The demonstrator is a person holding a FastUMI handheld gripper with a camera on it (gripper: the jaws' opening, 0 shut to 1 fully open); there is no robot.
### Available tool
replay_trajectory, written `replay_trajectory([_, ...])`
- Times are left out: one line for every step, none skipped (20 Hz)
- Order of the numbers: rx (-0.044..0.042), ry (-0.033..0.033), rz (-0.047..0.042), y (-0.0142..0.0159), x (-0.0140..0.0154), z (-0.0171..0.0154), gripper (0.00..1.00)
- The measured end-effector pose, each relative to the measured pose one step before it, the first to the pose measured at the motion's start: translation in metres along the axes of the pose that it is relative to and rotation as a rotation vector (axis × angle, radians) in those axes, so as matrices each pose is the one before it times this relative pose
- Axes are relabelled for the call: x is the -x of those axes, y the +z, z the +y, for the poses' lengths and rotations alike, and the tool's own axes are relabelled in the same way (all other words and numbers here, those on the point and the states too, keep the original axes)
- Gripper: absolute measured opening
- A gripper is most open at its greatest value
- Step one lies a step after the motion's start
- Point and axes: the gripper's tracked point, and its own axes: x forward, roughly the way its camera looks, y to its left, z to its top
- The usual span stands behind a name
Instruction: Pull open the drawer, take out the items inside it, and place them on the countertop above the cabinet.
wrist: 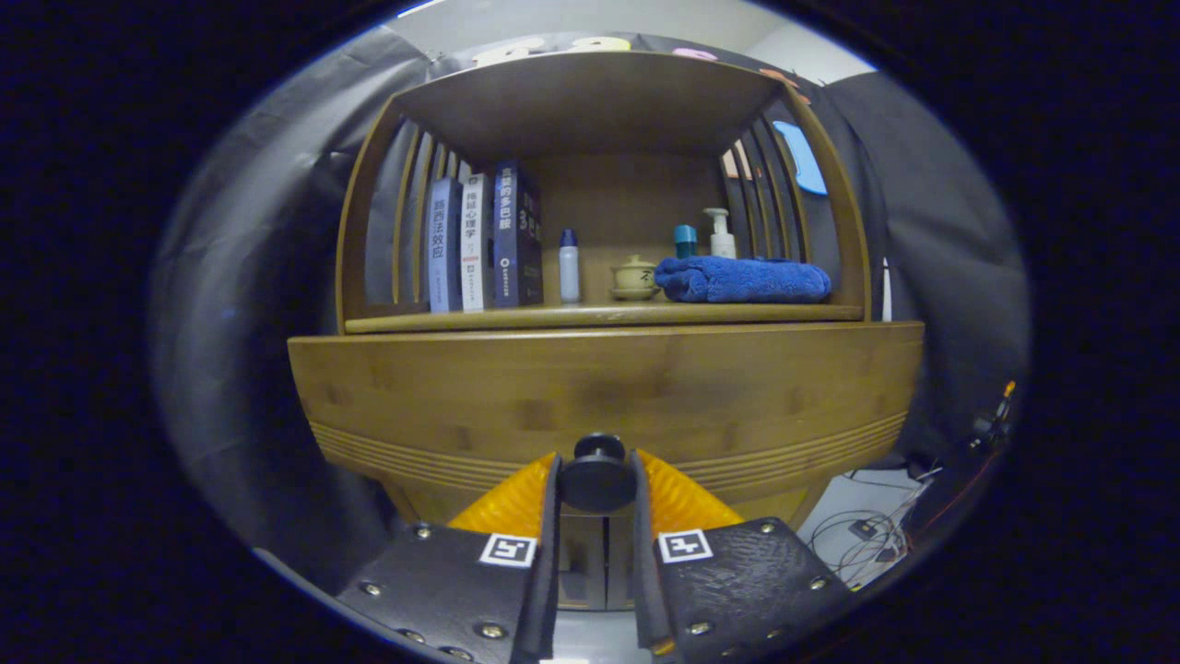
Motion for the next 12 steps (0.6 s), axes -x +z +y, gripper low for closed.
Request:
replay_trajectory([-0.01666,0.00509,0.00064,0.00066,-0.00221,0.00106,0.27])
replay_trajectory([-0.00002,0.00543,0.00639,-0.00094,0.00826,0.00039,0.27])
replay_trajectory([0.00955,-0.00207,-0.00731,0.0005,0.00747,-0.00103,0.27])
replay_trajectory([0.00727,-0.0064,0.00223,-0.00243,0.01225,-0.00141,0.26])
replay_trajectory([-0.00716,-0.00187,-0.00252,-0.00097,0.01154,-0.00031,0.26])
replay_trajectory([-0.00828,-0.00167,0.00645,-0.00323,0.01128,0.00096,0.26])
replay_trajectory([0.00633,0.00426,-0.00197,-0.0001,0.00797,0.00105,0.26])
replay_trajectory([0.01509,0.00663,0.00646,-0.00089,0.0082,0.00043,0.26])
replay_trajectory([-0.00303,0.0047,0.00118,0.00002,0.00666,-0.00068,0.26])
replay_trajectory([-0.00146,0.0036,0.00849,-0.00257,0.00486,-0.00037,0.26])
replay_trajectory([0.00046,0.00106,0.00142,-0.00188,0.00555,-0.00003,0.26])
replay_trajectory([0.0012,0.0002,0.00583,-0.00331,0.00538,-0.00052,0.26])
